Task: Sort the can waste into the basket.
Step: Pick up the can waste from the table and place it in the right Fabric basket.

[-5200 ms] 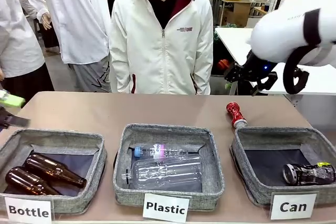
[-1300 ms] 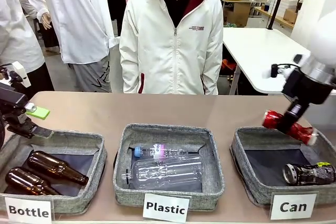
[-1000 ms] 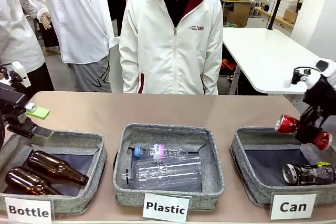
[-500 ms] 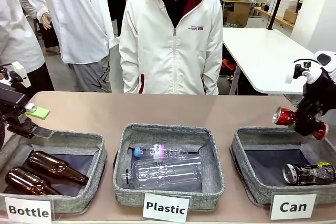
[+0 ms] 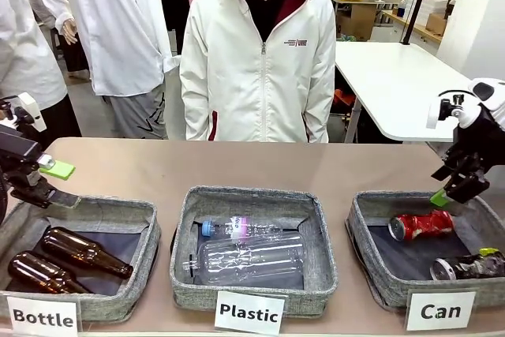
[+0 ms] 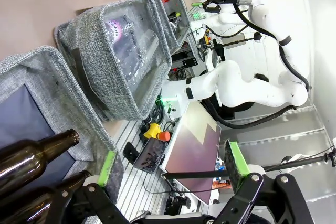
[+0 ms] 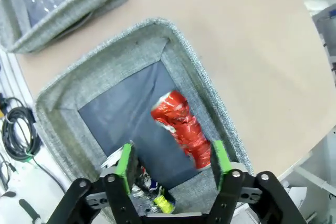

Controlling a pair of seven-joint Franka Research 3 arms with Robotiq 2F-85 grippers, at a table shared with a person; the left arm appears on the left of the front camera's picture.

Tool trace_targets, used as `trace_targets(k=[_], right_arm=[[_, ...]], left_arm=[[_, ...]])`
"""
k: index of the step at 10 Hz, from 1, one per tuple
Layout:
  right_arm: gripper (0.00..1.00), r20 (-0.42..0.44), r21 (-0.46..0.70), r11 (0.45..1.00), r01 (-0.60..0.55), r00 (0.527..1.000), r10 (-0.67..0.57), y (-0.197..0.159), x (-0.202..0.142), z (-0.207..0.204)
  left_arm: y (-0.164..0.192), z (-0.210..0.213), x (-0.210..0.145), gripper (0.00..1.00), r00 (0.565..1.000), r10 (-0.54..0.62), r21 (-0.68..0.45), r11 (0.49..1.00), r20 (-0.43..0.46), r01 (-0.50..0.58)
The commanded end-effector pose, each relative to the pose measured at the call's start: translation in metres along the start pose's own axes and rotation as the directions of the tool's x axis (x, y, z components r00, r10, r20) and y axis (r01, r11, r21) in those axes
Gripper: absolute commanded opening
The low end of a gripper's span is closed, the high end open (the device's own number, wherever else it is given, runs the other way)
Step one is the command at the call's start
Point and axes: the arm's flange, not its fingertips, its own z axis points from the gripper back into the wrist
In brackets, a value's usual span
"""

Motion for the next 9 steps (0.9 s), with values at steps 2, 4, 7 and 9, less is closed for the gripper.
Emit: trace_targets(k=[2,4,7,9], right_arm=[[1.00,0.039,-0.010,0.999,-0.052,0.998,0.052,0.016,-0.015,-0.015],[1.00,0.105,0.109,0.988,0.111,0.987,-0.122,0.016,-0.008,-0.006],[1.00,-0.027,0.743,0.397,0.539,0.617,-0.787,0.014,0.010,0.044],[1.00,-0.204,0.949,-0.112,0.294,0.302,-0.931,-0.002,-0.008,0.054]], left_arm=[[-0.004,0.003,-0.002,1.00,1.000,0.005,-0.008,1.000,-0.006,-0.005],[-0.004,0.003,-0.002,1.00,1.000,0.005,-0.008,1.000,-0.006,-0.005],[-0.004,0.003,-0.002,1.00,1.000,0.005,-0.008,1.000,-0.006,-0.005],[-0.004,0.003,-0.002,1.00,1.000,0.005,-0.008,1.000,-0.006,-0.005]])
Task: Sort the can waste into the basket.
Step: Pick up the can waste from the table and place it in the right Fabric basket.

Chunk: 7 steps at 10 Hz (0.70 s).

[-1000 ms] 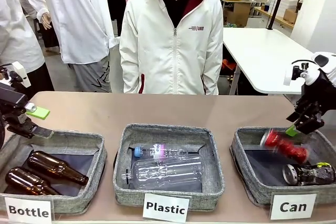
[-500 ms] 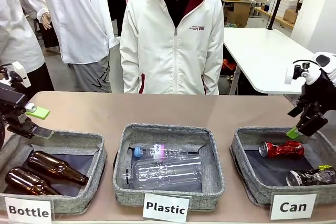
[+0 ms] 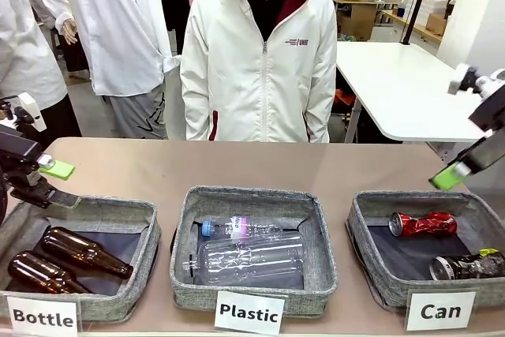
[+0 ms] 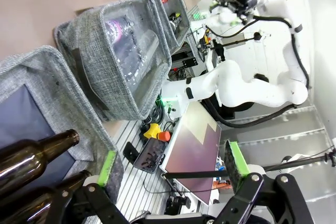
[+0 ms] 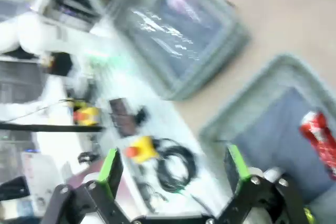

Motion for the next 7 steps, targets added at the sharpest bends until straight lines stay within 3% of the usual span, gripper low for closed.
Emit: trace_targets(k=[1,2,3,4,7], right_arm=[[1.00,0.224,0.809,0.485,0.331,0.590,-0.776,-0.032,-0.005,0.023],[1.00,0.190,0.898,0.360,0.253,0.516,-0.836,-0.043,-0.014,0.026],[1.00,0.209,0.933,0.298,0.202,0.372,-0.905,-0.047,-0.021,0.028],[1.00,0.080,0.289,0.951,0.114,0.987,-0.142,-0.020,-0.016,0.022],[1.00,0.080,0.289,0.951,0.114,0.987,-0.142,-0.020,-0.016,0.022]], left_arm=[[-0.003,0.003,-0.002,1.00,1.000,0.005,-0.008,1.000,-0.006,-0.006],[-0.003,0.003,-0.002,1.00,1.000,0.005,-0.008,1.000,-0.006,-0.006],[-0.003,0.003,-0.002,1.00,1.000,0.005,-0.008,1.000,-0.006,-0.006],[-0.003,0.003,-0.002,1.00,1.000,0.005,-0.008,1.000,-0.006,-0.006],[-0.003,0.003,-0.002,1.00,1.000,0.005,-0.008,1.000,-0.006,-0.006]])
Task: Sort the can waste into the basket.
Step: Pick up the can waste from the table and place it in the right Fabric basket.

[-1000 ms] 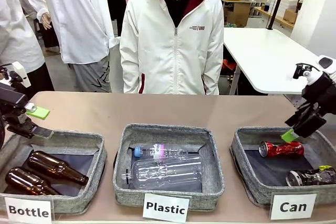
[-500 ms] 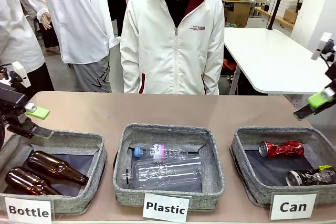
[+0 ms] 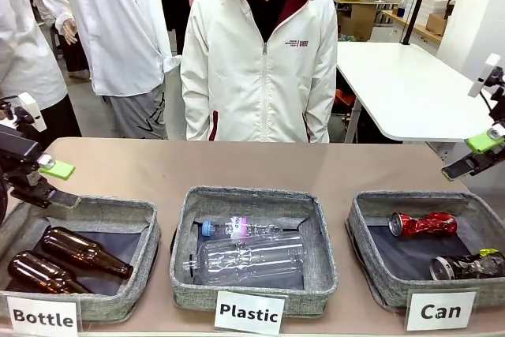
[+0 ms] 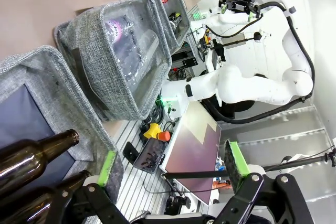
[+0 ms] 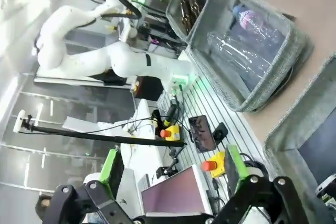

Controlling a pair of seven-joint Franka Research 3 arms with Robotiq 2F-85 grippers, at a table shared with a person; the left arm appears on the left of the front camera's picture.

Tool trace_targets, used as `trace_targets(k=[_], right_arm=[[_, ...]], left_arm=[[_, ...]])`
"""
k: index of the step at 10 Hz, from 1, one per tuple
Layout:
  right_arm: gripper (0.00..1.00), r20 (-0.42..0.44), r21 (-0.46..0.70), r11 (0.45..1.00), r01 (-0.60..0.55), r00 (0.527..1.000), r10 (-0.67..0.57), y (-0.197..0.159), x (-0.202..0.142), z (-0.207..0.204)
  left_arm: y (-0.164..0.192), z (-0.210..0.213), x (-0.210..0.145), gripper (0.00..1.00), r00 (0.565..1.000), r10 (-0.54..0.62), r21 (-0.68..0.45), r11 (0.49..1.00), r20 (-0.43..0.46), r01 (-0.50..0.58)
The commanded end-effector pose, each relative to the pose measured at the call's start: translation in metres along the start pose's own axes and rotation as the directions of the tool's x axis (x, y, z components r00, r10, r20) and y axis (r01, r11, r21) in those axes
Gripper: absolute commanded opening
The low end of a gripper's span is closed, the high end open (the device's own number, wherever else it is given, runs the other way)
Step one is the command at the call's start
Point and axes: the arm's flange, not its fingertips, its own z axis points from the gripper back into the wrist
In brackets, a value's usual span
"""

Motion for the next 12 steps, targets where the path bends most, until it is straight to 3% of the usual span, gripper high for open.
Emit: trace_targets(k=[1,12], right_arm=[[1.00,0.002,-0.037,0.999,-0.027,1.000,0.028,0.0005,-0.0032,0.0044],[1.00,0.002,-0.037,0.999,-0.027,1.000,0.028,0.0005,-0.0032,0.0044]], left_arm=[[-0.0035,0.0034,-0.0023,1.00,1.000,0.005,-0.008,1.000,-0.006,-0.005],[-0.0035,0.0034,-0.0023,1.00,1.000,0.005,-0.008,1.000,-0.006,-0.005]])
